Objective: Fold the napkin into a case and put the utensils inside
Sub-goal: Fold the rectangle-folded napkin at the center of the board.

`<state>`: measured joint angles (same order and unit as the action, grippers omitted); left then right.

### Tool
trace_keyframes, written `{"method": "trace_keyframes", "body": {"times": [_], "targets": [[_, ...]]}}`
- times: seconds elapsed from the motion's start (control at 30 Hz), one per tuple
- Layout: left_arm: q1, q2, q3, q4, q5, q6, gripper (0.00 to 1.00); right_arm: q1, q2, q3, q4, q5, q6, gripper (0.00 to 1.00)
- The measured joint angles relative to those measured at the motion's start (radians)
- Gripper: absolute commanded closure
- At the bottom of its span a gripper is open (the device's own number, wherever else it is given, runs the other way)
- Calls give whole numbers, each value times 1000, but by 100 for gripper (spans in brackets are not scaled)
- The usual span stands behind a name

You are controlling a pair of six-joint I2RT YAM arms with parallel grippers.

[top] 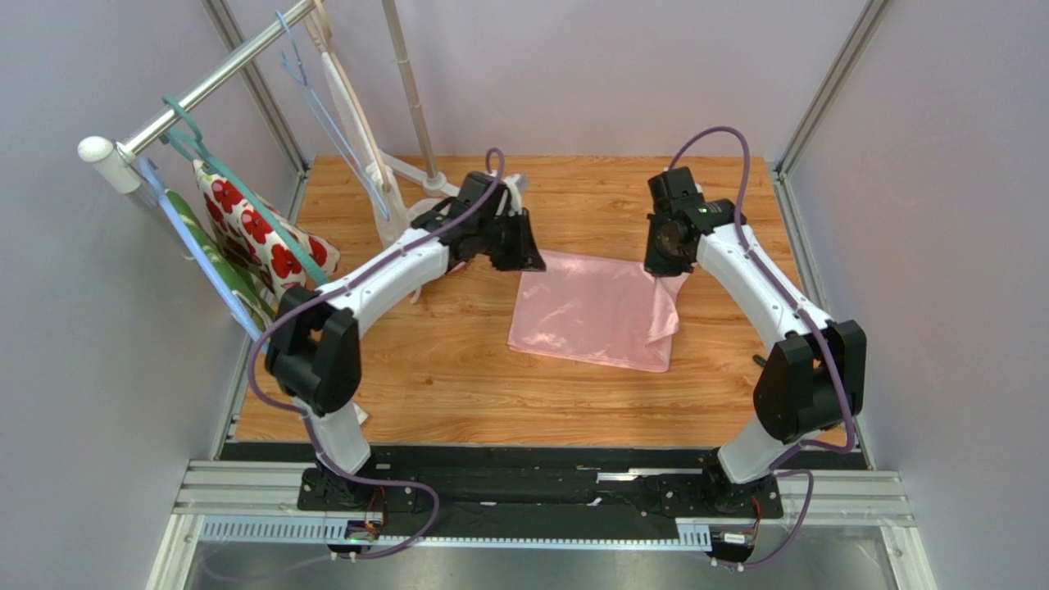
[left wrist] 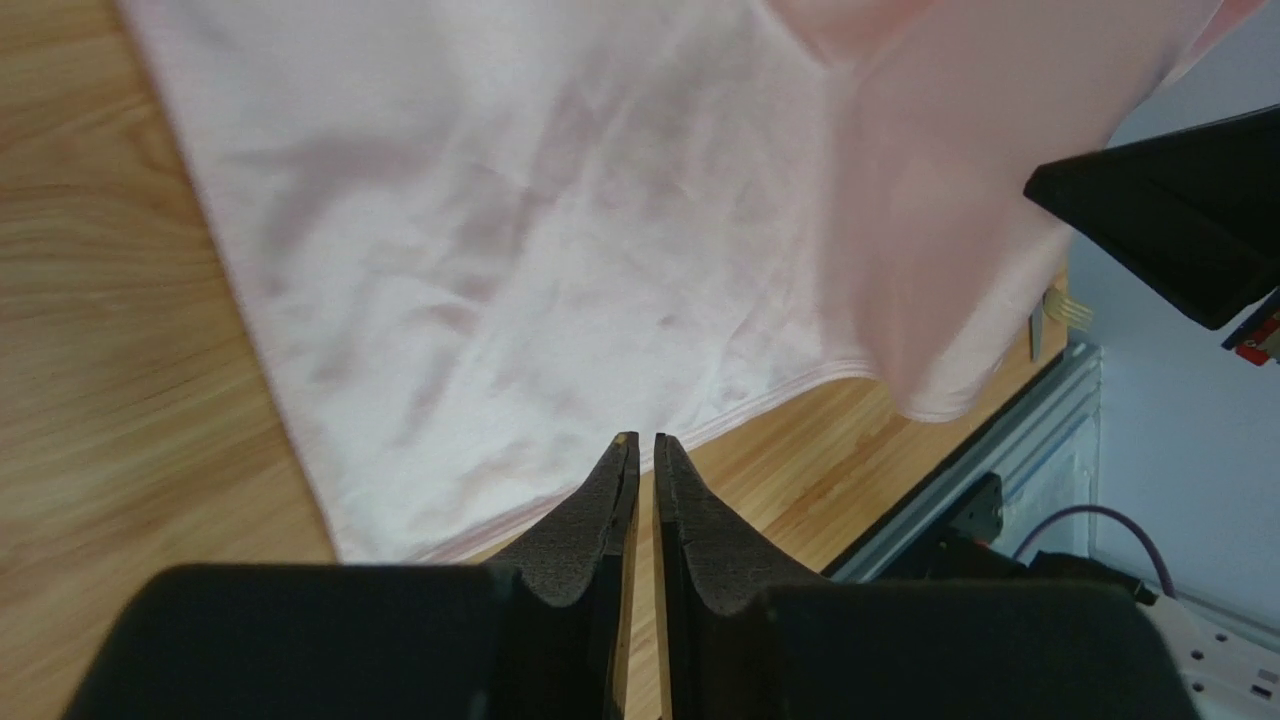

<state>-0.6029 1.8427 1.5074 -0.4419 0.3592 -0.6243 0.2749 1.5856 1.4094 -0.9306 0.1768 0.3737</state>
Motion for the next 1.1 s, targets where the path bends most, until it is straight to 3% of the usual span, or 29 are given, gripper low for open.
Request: {"method": "trace_keyframes", "body": {"times": [0.13,0.4,0.83,1.1], "targets": [[56,-130,-150,21,-58,30,85,87,85,75,-11,3,24,100],[20,-50,-332,19,-115,45,85,197,235,202,-12,-60,69,100],[31,-127,-362,76,-137,44,83,228,332,220,102,-291,203,100],[77,-64,-402,132,-84,32,84,240,406,220,190,-375,293,100]]}}
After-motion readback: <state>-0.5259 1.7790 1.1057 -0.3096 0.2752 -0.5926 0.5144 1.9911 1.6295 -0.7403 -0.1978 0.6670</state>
